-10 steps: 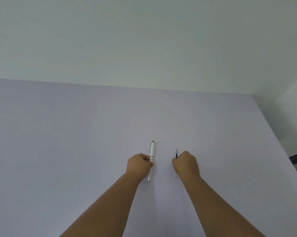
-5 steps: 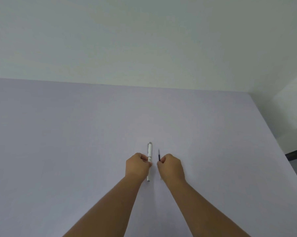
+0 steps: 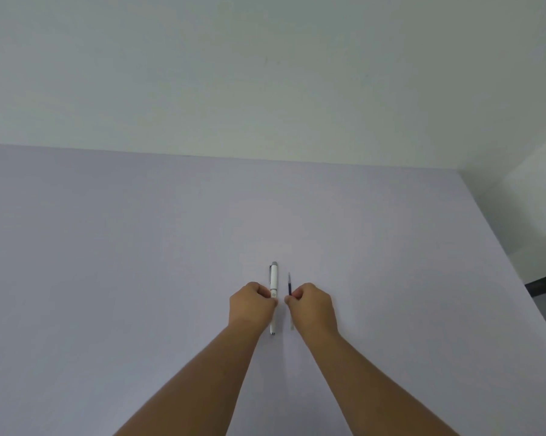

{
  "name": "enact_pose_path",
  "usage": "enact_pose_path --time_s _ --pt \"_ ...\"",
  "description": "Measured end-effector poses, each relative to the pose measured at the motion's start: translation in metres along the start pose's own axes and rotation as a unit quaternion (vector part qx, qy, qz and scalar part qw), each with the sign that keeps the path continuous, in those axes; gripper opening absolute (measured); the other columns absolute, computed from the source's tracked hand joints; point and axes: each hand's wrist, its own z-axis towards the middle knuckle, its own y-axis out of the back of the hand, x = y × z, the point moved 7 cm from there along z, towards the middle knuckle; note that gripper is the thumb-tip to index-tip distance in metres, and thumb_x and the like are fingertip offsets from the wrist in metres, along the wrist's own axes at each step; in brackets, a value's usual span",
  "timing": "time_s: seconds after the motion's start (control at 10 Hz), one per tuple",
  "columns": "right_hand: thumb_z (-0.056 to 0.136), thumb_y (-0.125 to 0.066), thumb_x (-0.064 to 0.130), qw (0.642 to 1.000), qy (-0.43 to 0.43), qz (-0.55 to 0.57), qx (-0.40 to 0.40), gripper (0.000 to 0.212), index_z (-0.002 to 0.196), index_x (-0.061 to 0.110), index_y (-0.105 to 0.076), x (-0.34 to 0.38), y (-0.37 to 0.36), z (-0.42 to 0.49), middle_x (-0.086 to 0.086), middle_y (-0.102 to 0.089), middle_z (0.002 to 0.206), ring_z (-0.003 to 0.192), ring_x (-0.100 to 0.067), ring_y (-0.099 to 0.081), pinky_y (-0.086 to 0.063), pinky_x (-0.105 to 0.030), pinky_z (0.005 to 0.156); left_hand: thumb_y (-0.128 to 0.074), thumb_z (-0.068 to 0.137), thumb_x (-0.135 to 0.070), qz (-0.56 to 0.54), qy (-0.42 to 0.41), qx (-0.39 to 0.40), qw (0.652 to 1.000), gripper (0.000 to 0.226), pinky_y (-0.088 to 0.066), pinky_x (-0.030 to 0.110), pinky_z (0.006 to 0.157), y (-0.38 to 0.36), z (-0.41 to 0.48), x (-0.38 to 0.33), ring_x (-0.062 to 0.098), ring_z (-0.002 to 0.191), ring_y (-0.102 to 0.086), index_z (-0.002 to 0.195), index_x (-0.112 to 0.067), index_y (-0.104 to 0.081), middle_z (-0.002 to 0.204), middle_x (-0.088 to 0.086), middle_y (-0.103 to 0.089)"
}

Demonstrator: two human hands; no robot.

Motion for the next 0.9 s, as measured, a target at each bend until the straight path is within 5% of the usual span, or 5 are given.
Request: enact_pose_path --time_s 0.6,0.9 --pt "0.087 -0.060 0.030 1.000 -0.004 0.011 -0.003 0.019 0.091 0.013 -0.063 -0.0023 0.0006 -0.0006 -0.004 -0.069 0.090 0.085 -0.023 -0.065 -0.054 -0.037 0.076 -0.066 0.077 -0.021 0.004 -0.008 0.004 1.000 0.010 -0.058 0.035 0.077 0.0004 -0.0002 0.0025 0.023 0.080 -0.067 0.085 -0.016 -0.063 0.082 0.002 -0.065" --pt "0.091 -0.050 0.037 1.000 -0.004 0.026 -0.018 0.026 0.081 0.014 -0.058 -0.0017 0.0068 -0.0025 0.000 -0.061 0.074 0.075 -0.022 -0.060 -0.050 -0.033 0.069 -0.060 0.083 -0.033 0.029 -0.014 -0.012 0.999 0.021 -0.047 0.026 0.061 0.0089 -0.0015 0.0010 0.013 0.070 -0.057 0.097 -0.016 -0.060 0.084 -0.003 -0.059"
